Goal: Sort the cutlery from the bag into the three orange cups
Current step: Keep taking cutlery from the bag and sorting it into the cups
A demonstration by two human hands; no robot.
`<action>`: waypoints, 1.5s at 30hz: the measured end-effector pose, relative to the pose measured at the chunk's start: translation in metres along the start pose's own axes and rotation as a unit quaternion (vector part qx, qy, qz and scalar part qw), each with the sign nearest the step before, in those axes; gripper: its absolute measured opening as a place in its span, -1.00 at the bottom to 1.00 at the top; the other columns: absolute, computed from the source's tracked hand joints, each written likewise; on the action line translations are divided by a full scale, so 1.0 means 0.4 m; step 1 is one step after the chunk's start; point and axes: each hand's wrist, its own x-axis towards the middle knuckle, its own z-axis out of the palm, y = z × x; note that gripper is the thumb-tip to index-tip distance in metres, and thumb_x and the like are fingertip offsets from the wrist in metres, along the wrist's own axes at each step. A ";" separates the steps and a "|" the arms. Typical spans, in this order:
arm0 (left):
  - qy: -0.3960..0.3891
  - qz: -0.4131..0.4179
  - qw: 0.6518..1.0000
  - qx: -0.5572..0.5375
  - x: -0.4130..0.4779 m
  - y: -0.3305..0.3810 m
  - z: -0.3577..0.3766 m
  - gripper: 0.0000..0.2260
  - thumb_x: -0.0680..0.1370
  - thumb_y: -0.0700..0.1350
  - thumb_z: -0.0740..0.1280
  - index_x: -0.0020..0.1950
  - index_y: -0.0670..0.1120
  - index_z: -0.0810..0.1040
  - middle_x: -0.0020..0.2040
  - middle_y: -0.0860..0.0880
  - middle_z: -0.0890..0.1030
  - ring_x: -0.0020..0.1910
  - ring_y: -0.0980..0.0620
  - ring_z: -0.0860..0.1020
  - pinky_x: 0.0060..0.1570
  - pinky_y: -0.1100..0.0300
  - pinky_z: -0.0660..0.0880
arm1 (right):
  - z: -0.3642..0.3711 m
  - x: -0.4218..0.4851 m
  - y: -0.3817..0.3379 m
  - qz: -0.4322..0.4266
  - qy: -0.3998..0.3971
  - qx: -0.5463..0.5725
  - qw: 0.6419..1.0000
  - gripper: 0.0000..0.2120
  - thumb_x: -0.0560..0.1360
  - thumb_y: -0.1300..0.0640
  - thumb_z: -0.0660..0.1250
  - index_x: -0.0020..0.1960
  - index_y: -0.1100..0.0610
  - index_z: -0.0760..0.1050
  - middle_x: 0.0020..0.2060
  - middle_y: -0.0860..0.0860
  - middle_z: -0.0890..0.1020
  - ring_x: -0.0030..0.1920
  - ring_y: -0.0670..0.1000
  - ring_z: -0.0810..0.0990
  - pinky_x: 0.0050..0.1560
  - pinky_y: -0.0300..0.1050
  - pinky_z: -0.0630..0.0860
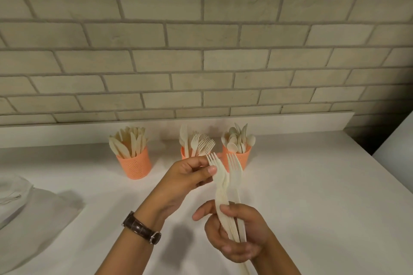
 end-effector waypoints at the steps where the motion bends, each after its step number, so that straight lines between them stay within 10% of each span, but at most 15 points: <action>1: -0.022 -0.002 0.999 -0.030 0.000 0.001 -0.003 -0.81 0.45 -0.17 0.37 0.00 -0.23 0.61 0.17 0.01 0.62 0.13 -0.01 0.59 0.09 0.15 0.55 | 0.002 0.000 -0.002 -0.002 -0.008 0.010 1.000 -0.62 0.58 0.00 0.09 0.29 0.16 0.43 -0.27 0.03 0.63 -0.68 -0.12 0.19 -0.68 -0.37 0.26; 11: -0.027 0.020 0.999 -0.005 0.014 0.027 0.021 -0.87 0.44 -0.20 0.34 -0.06 -0.21 0.58 -0.22 -0.03 0.68 -0.23 0.07 0.65 -0.28 0.27 0.57 | -0.001 0.003 0.001 -0.011 -0.017 0.020 1.000 -0.61 0.57 -0.07 0.09 0.30 0.09 0.41 -0.30 -0.04 0.59 -0.66 -0.13 0.10 -0.70 -0.34 0.10; 24: 0.339 0.231 0.912 0.022 0.128 0.077 -0.154 -0.86 0.52 -0.29 0.31 -0.07 -0.06 0.57 -0.20 0.08 0.65 -0.19 0.18 0.62 -0.26 0.27 0.58 | -0.029 -0.034 -0.001 -0.063 0.327 -0.061 0.941 -0.74 0.44 0.08 0.22 0.11 0.12 0.36 -0.39 0.06 0.42 -0.58 -0.10 0.16 -0.58 -0.34 0.11; 33: 0.385 0.189 0.899 0.087 0.251 -0.064 -0.135 -0.93 0.47 -0.10 0.38 -0.09 0.07 0.60 -0.13 0.00 0.66 -0.11 0.00 0.63 0.02 -0.11 0.56 | -0.038 -0.056 -0.034 -0.091 0.362 -0.103 0.922 -0.76 0.43 0.09 0.21 0.07 0.13 0.36 -0.38 0.08 0.44 -0.56 -0.07 0.13 -0.56 -0.30 0.11; 45: 0.367 0.178 0.873 0.268 0.233 -0.131 -0.141 -0.87 0.52 -0.17 0.33 0.03 -0.13 0.62 -0.17 0.02 0.65 -0.21 0.12 0.60 -0.14 0.26 0.52 | -0.040 -0.030 -0.031 -0.116 0.407 -0.133 0.896 -0.76 0.57 0.14 0.14 0.15 0.23 0.43 -0.27 0.14 0.51 -0.53 -0.03 0.28 -0.50 -0.22 0.25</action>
